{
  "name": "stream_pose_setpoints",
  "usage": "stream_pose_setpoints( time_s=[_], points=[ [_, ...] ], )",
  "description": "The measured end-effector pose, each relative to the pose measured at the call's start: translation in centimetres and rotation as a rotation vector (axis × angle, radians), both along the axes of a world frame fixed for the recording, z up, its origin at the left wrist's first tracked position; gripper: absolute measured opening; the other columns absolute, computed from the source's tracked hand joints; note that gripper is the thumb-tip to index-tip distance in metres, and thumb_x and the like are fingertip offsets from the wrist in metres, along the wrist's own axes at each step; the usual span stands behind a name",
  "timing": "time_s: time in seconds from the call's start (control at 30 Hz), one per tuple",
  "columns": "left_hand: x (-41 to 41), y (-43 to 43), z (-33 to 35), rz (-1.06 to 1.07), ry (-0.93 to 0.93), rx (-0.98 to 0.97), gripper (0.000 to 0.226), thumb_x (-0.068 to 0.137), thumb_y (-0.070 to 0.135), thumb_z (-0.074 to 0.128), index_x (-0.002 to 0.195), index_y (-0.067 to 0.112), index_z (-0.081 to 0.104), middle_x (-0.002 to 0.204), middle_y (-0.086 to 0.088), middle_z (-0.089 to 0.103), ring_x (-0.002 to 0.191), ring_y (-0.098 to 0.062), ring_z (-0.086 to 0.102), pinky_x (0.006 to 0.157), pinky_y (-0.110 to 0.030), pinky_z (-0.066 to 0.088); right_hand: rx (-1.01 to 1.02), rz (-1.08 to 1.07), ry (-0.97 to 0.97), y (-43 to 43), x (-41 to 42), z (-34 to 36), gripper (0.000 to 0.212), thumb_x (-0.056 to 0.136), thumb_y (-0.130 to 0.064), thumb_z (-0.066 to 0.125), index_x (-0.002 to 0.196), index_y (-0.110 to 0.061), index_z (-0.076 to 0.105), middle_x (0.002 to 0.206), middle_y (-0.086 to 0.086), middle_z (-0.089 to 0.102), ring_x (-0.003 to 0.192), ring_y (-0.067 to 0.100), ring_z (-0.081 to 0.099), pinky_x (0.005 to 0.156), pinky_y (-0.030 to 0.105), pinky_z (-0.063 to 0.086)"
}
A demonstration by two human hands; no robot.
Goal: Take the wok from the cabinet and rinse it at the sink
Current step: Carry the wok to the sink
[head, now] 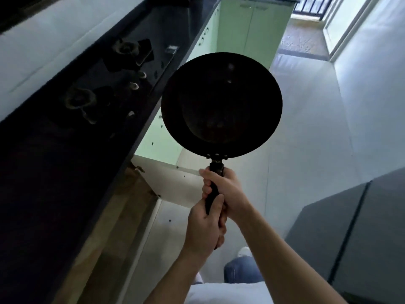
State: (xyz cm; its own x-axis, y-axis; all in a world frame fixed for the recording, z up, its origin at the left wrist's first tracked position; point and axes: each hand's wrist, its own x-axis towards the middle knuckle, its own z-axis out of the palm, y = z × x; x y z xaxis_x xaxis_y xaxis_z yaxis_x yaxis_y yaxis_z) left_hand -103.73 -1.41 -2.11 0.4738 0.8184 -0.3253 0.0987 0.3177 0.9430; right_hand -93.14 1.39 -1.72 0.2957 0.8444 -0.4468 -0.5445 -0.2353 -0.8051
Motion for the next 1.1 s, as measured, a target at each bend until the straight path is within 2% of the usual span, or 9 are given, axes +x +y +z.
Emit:
stream_pose_setpoints(
  time_s=[0.1,0.27,0.53,0.73,0.83,0.97,1.1],
  points=[
    [1.7,1.3,-0.4,-0.042,-0.022,-0.038,0.033,0.095,0.036,0.050,0.072,0.013,0.048,0.049,0.000,0.036,0.034,-0.012,0.032,0.036,-0.020,0.029,0.006,-0.039,0.009,0.6,1.9,-0.3,0.016,0.092,-0.005,0.067,0.088,-0.007,0.052,0.061,0.003,0.050,0.048,0.014,0.050,0.047,0.029,0.049],
    [6.5,3.4,-1.2,-0.114,-0.020,-0.051,0.035,0.096,0.033,0.050,0.071,0.009,0.047,0.050,-0.004,0.036,0.034,-0.014,0.031,0.036,-0.021,0.028,0.012,-0.109,0.034,1.8,6.8,-1.3,0.018,0.093,-0.005,0.066,0.083,-0.008,0.051,0.059,0.002,0.050,0.047,0.013,0.049,0.047,0.028,0.049],
    [19.0,7.4,-1.8,-0.102,0.011,-0.039,0.037,0.094,0.037,0.052,0.072,0.007,0.047,0.055,-0.013,0.035,0.033,-0.017,0.031,0.037,-0.021,0.029,0.029,-0.097,0.026,5.6,19.4,-1.3,0.018,0.094,-0.006,0.065,0.083,-0.008,0.050,0.059,0.002,0.050,0.047,0.013,0.050,0.048,0.028,0.050],
    [29.9,9.2,-1.3,-0.038,0.033,-0.029,0.037,0.085,0.046,0.052,0.066,0.015,0.049,0.053,-0.012,0.036,0.033,-0.015,0.031,0.037,-0.021,0.028,0.014,-0.037,0.012,8.2,30.2,-1.3,0.017,0.093,-0.006,0.065,0.085,-0.008,0.051,0.060,0.002,0.050,0.047,0.014,0.050,0.048,0.029,0.049],
    [34.2,10.1,-0.9,-0.030,0.065,0.000,0.034,0.085,0.047,0.050,0.066,0.018,0.051,0.048,-0.003,0.039,0.034,-0.013,0.034,0.037,-0.022,0.030,0.021,-0.016,0.000,9.4,34.3,-1.3,0.017,0.093,-0.006,0.065,0.084,-0.008,0.052,0.060,0.002,0.051,0.048,0.014,0.050,0.048,0.029,0.049],
    [37.9,11.5,-0.4,-0.012,0.046,-0.055,0.038,0.094,0.036,0.050,0.069,0.008,0.045,0.051,-0.008,0.033,0.033,-0.016,0.028,0.035,-0.019,0.027,0.030,-0.008,0.015,10.7,38.0,-1.2,0.017,0.093,-0.006,0.065,0.083,-0.008,0.051,0.060,0.003,0.050,0.048,0.014,0.050,0.049,0.030,0.049],
    [40.9,13.0,-0.2,-0.025,0.064,-0.040,0.036,0.098,0.031,0.049,0.070,0.008,0.045,0.048,-0.002,0.035,0.033,-0.013,0.029,0.035,-0.018,0.027,0.029,-0.023,0.048,12.1,41.0,-1.2,0.017,0.094,-0.005,0.064,0.085,-0.008,0.051,0.059,0.002,0.049,0.048,0.013,0.049,0.048,0.029,0.049]
  ],
)
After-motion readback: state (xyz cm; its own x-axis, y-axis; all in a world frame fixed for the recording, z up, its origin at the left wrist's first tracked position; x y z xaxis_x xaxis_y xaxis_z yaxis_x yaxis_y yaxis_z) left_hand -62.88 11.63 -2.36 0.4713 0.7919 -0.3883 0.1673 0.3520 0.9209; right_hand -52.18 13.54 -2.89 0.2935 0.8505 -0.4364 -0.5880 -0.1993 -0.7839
